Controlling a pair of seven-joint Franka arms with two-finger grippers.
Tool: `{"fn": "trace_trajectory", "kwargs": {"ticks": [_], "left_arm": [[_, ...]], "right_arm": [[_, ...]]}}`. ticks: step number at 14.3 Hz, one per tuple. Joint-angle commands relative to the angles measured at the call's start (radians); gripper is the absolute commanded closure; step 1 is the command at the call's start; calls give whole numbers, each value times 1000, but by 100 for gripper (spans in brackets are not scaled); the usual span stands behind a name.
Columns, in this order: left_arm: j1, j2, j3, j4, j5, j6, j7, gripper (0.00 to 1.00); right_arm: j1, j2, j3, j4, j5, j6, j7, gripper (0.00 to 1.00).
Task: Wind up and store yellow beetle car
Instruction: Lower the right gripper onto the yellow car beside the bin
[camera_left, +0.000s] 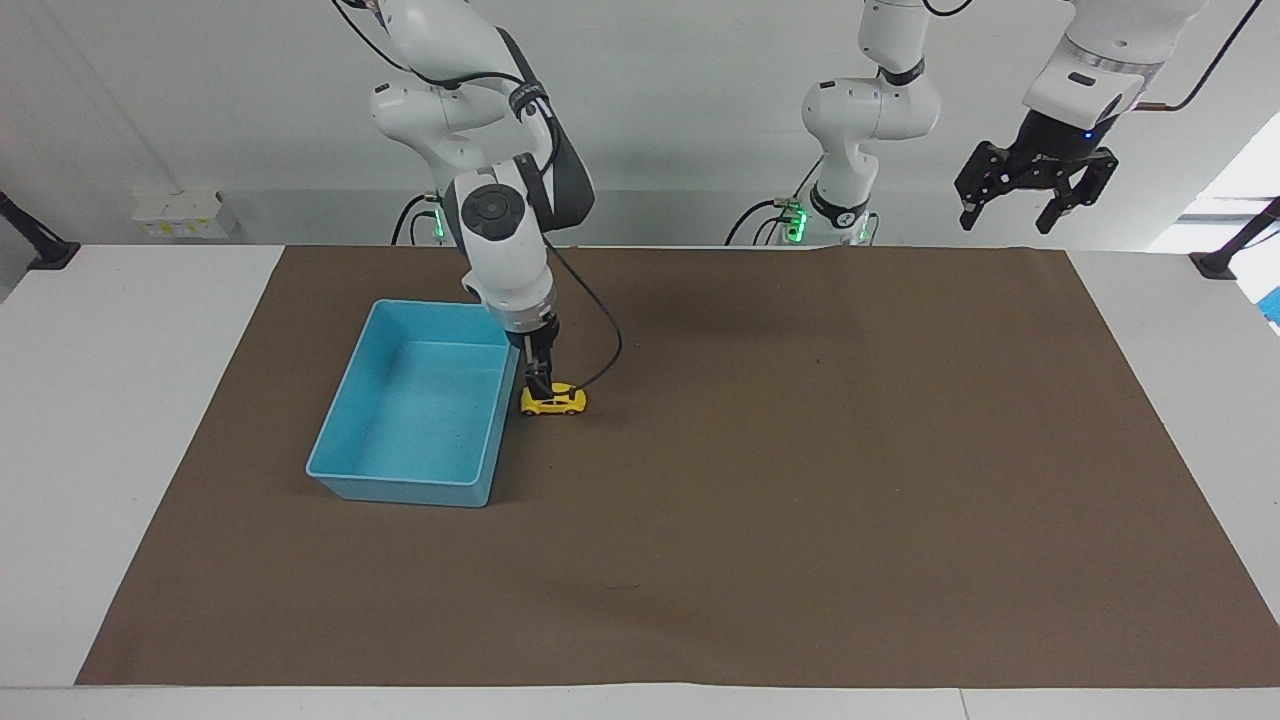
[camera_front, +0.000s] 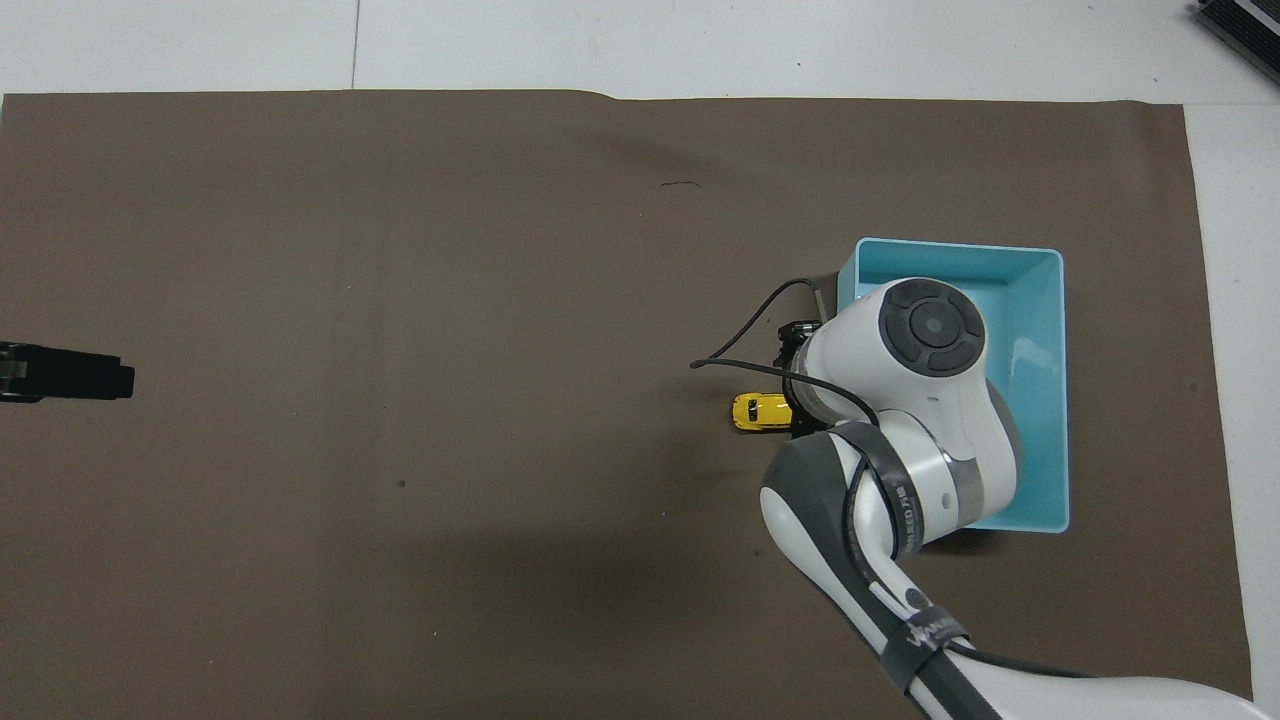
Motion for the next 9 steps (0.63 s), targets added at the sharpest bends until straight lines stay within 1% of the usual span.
{"fn": "trace_trajectory", "kwargs": {"ticks": [1,3,4,6,7,8,9], "left_arm": [[19,7,-12,43,-9,-49,34,0],[21,2,-11,36,-9,-52,45,0],[21,2,-11,36,-9,-52,44,0],[22,1,-11,36,-9,-55,47,0],[22,1,-11,36,-8,-55,48,0],[22,1,-9,36,-8,-57,62,0],[24,1,-6,37,-5,-64,79,0]], "right_arm": [[24,26,2,-49,-10,67,47,0],[27,29,2,-88,-46,115,58,0],[38,44,2,-94,-109,116,71,0],[59,75,2,-99,-238,141,157,0],[59,78,2,-102,-267,156,180,0],[58,78,2,-102,-277,156,181,8],[59,78,2,-102,-280,156,176,52]]}}
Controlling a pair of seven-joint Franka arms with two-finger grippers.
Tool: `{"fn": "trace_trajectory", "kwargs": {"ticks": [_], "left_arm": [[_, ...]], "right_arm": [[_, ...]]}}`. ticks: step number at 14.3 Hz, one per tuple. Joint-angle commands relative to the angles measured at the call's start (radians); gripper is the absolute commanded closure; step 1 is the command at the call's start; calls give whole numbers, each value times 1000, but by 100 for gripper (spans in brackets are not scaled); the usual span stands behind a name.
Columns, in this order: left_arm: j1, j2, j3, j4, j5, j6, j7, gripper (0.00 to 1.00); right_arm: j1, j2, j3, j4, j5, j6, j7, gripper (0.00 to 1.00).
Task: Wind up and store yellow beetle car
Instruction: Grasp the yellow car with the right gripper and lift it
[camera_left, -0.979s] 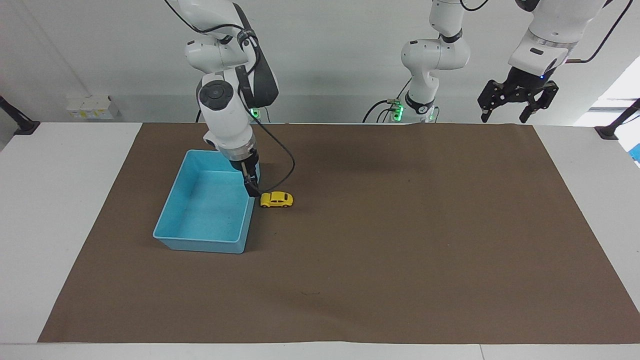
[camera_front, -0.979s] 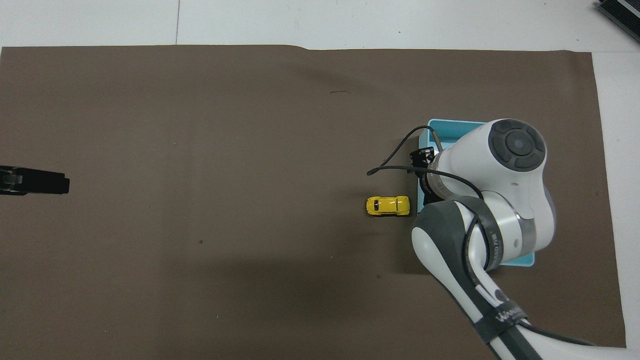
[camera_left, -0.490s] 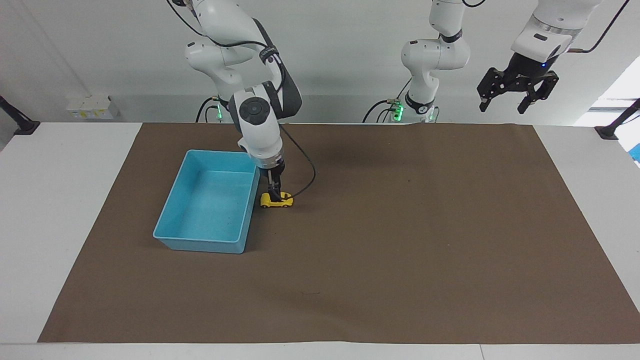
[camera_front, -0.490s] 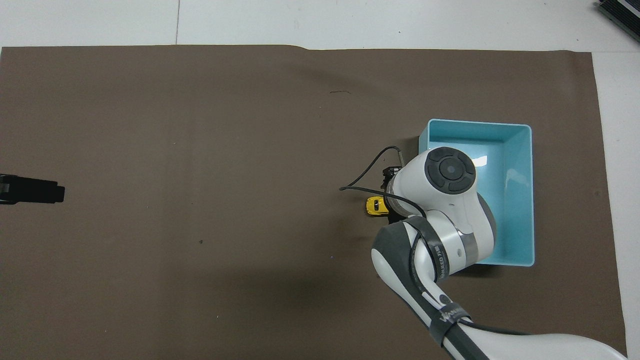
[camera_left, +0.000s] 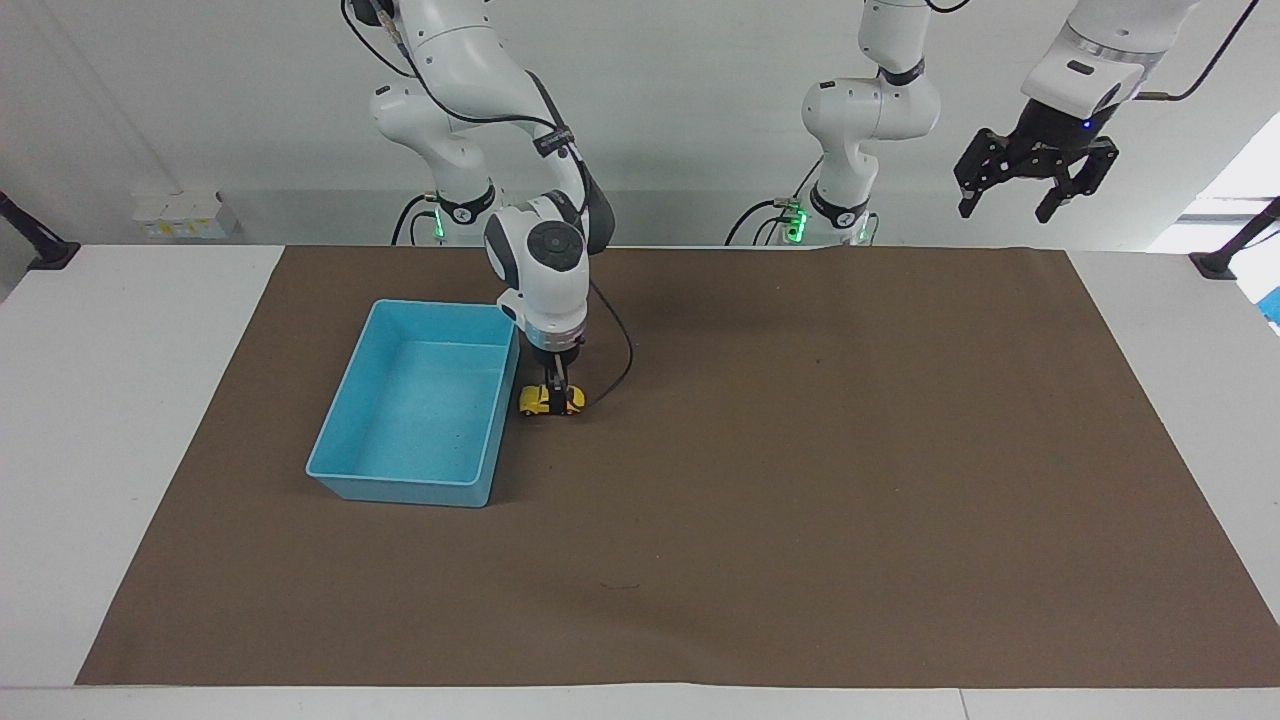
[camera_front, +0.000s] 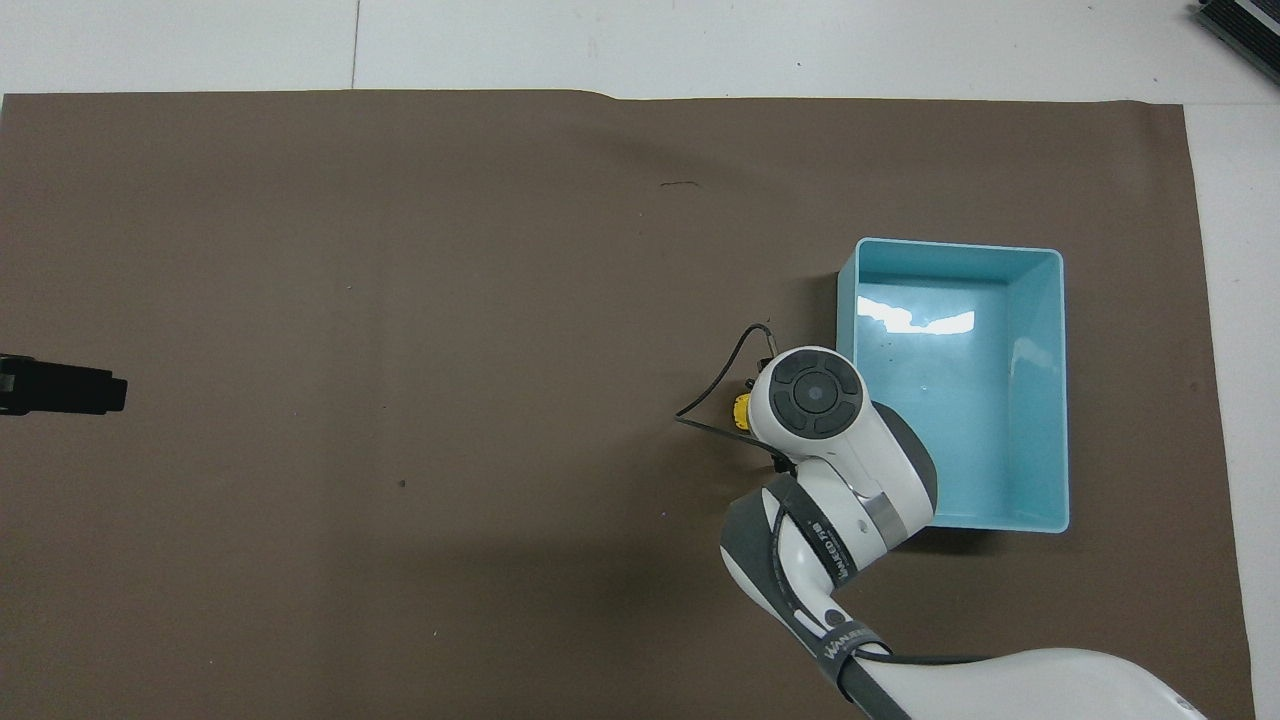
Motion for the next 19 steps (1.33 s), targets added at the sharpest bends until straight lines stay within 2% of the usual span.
{"fn": "trace_trajectory", "kwargs": {"ticks": [1,2,7,13,17,19], "left_arm": [[27,4,-6,22,0,-35,45,0],[25,4,-6,21,2,-35,43,0],[19,3,-9,21,-1,-33,26,0],[25,3,-4,21,-1,-33,26,0],[27,3,-4,21,-1,-33,26,0],[27,3,-4,21,-1,-33,26,0]], "right_arm": [[-4,-2,2,-8,-39,18,22,97],[-7,6,2,7,-39,7,34,100],[-1,24,4,107,-39,-102,63,100],[2,-19,18,222,-24,-245,48,100],[-30,-89,9,240,-15,-317,-96,100],[-90,-100,8,240,-15,-329,-223,100]]}}
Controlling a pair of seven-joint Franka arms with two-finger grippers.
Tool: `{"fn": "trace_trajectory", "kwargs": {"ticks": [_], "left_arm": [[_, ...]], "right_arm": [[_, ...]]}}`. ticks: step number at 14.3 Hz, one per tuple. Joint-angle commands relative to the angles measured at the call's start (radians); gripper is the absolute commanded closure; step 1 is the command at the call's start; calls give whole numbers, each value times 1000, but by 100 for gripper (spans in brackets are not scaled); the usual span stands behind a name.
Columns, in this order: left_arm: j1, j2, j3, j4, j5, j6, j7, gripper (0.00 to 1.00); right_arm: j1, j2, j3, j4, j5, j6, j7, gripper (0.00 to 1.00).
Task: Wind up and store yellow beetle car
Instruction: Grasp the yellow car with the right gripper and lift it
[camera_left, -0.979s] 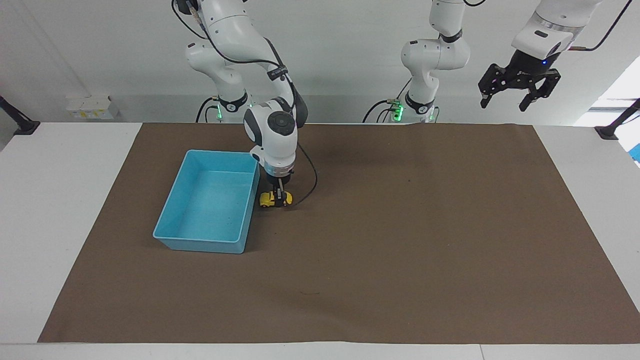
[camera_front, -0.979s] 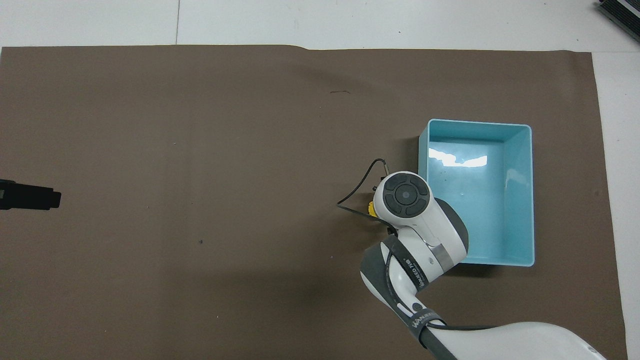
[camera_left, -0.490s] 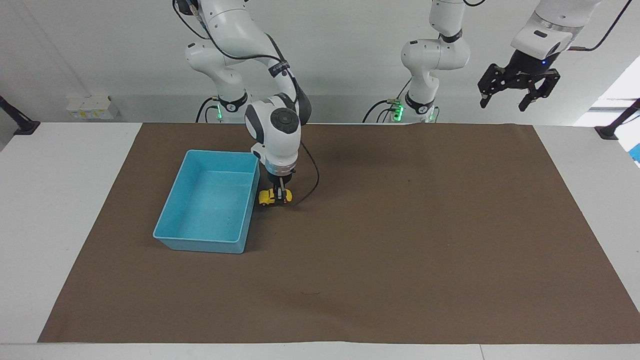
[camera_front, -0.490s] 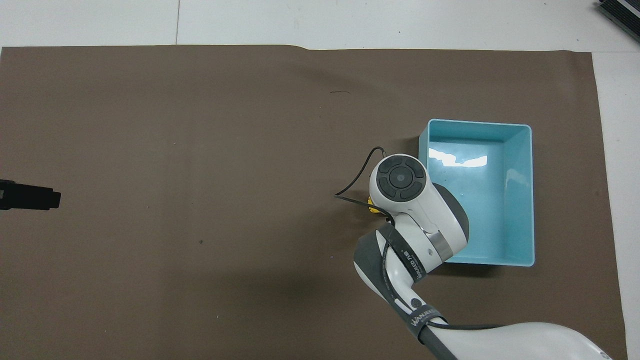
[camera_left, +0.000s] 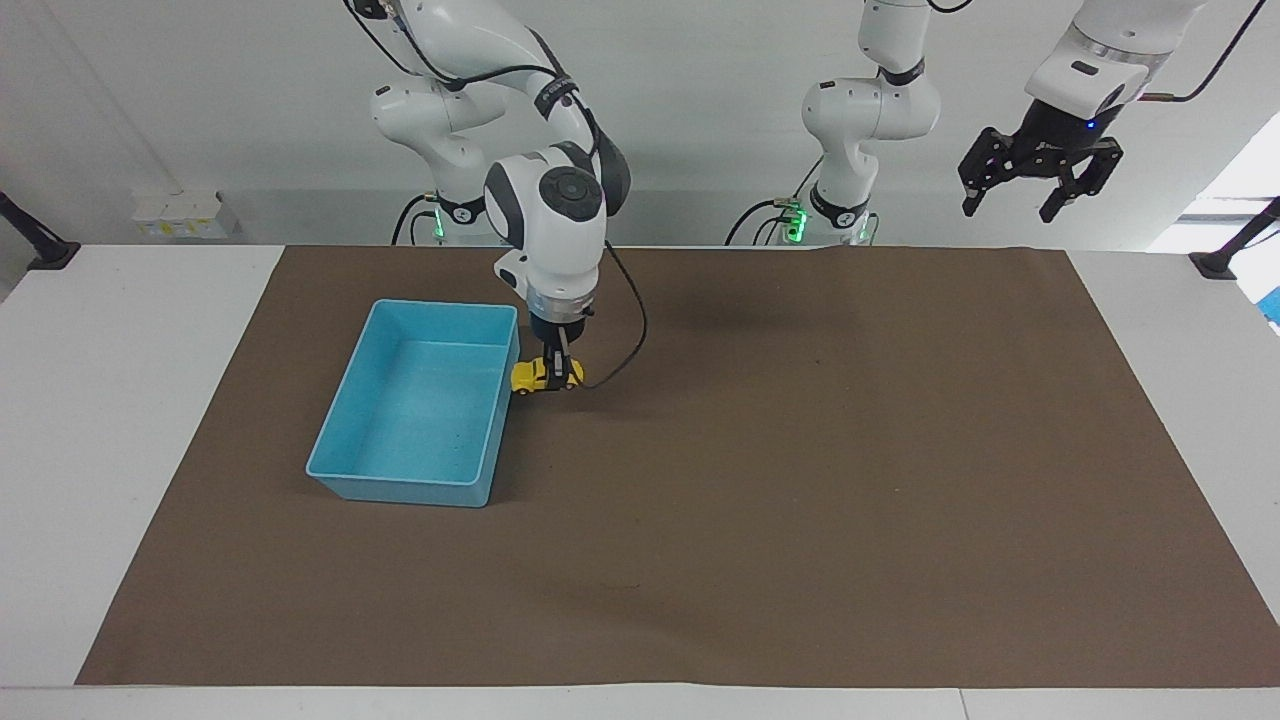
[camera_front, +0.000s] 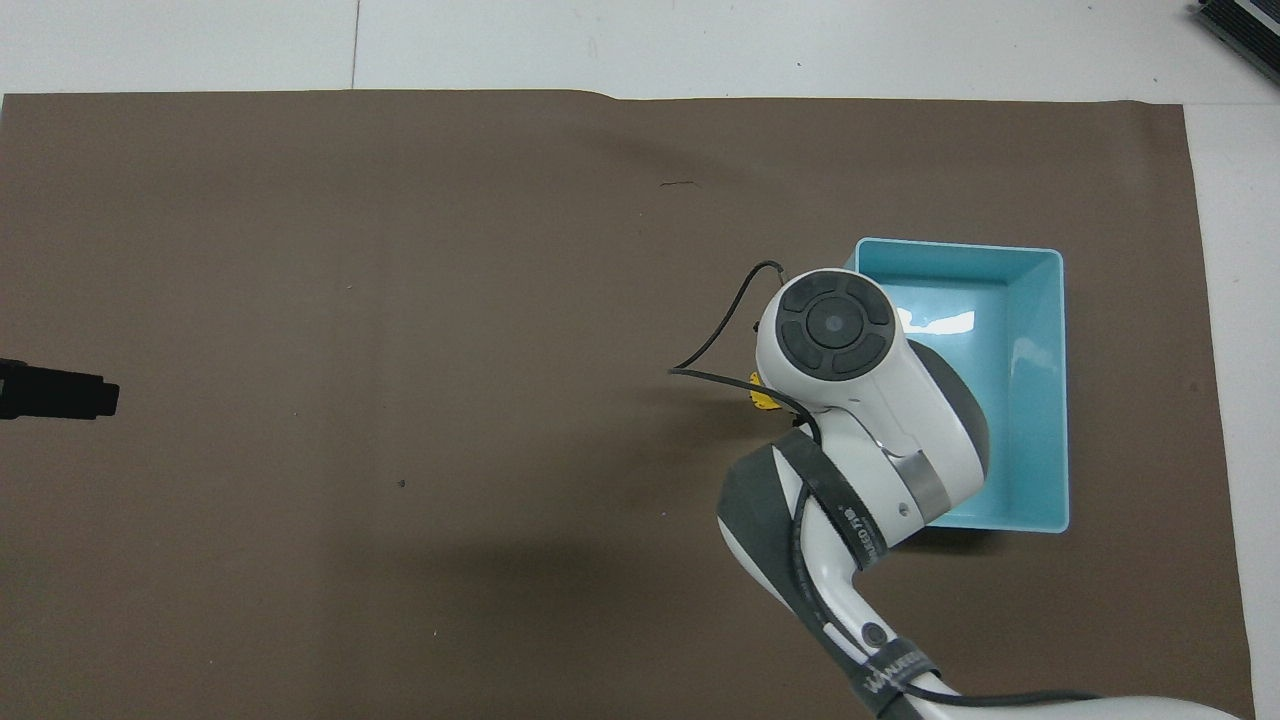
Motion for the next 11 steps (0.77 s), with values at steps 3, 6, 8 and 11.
{"fn": "trace_trajectory", "kwargs": {"ticks": [3,6,8,11], "left_arm": [[24,3,-13,21,-2,-26,8,0],[26,3,-13,21,-2,-26,8,0],[24,3,-13,21,-2,-26,8,0],[26,3,-13,21,-2,-26,8,0]], "right_arm": [[-135,-24,3,-6,-3,-24,-282,100],[-193,-25,3,-11,-2,-22,-427,100],[-224,-33,6,-29,12,-18,-539,100],[-261,-48,3,-63,78,-10,-751,100]]}}
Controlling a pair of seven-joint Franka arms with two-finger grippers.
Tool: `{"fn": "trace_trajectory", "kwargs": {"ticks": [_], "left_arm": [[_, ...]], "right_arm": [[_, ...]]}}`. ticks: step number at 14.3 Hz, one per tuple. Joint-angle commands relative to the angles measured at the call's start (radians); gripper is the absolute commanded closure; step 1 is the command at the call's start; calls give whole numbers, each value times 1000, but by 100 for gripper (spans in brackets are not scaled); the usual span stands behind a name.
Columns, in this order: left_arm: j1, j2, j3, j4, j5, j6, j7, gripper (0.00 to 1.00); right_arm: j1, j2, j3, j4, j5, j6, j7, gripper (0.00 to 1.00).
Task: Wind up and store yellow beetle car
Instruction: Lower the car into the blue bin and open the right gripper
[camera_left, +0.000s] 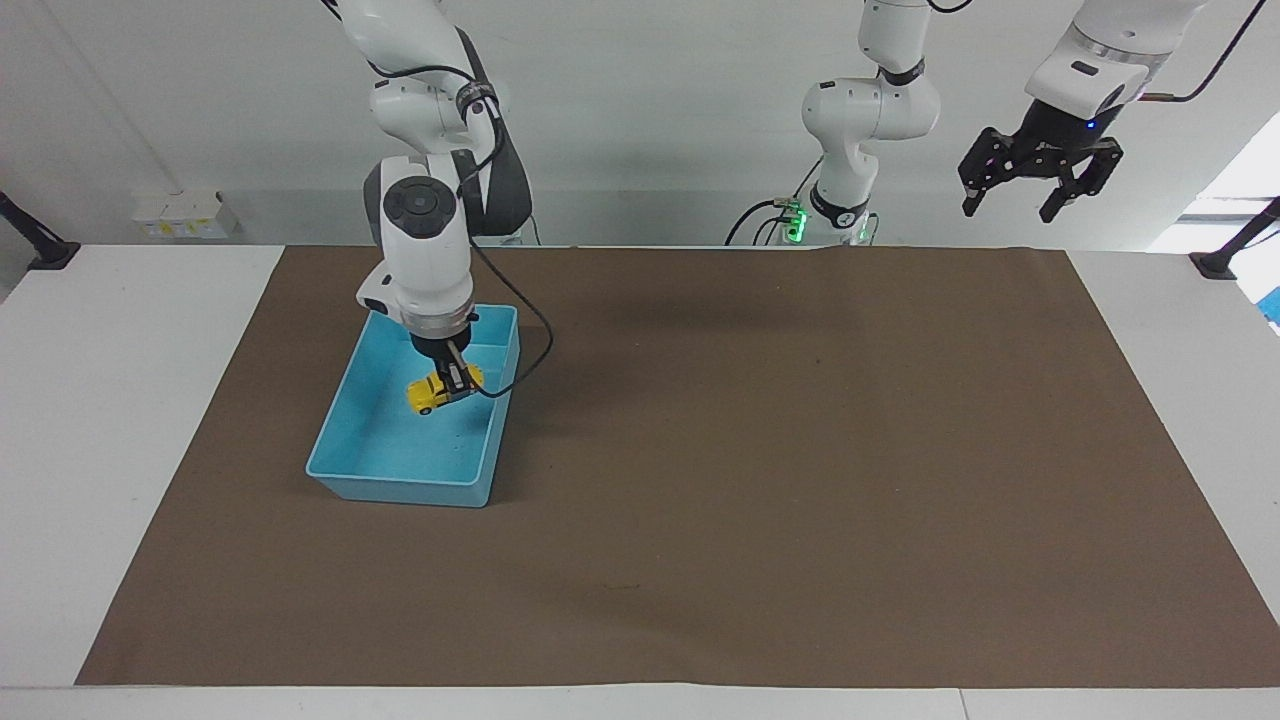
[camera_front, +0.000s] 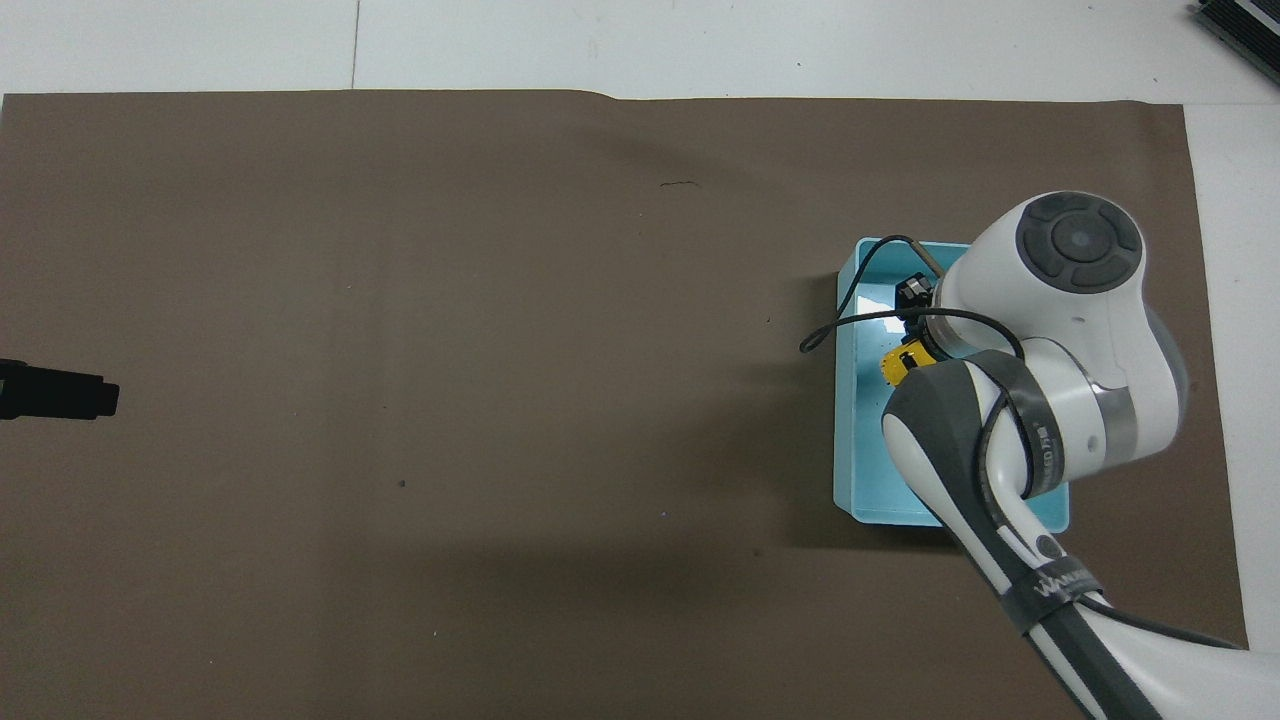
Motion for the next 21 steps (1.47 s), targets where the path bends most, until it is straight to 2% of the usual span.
{"fn": "trace_trajectory", "kwargs": {"ticks": [1,3,6,10,13,16,19,21], "left_arm": [[26,3,-13,20,-2,-26,8,0],[24,3,-13,20,-2,-26,8,0],[24,3,-13,20,-2,-26,8,0],[24,3,-13,20,-2,-26,8,0],[24,3,-13,20,-2,-26,8,0],[24,3,-13,20,-2,-26,8,0],[26,3,-13,20,-2,-26,8,0],[24,3,-13,20,-2,-26,8,0]], "right_arm": [[-39,-39,11,-53,45,-5,-199,100],[-36,-94,11,-119,60,-6,-349,100],[-32,-137,9,-174,74,5,-475,100],[-50,-154,9,-198,86,19,-730,100],[-81,-194,8,-288,86,123,-928,100],[-95,-240,8,-398,86,238,-1011,100],[-113,-237,8,-467,86,339,-1020,100],[-136,-231,8,-492,86,364,-1049,100]]}}
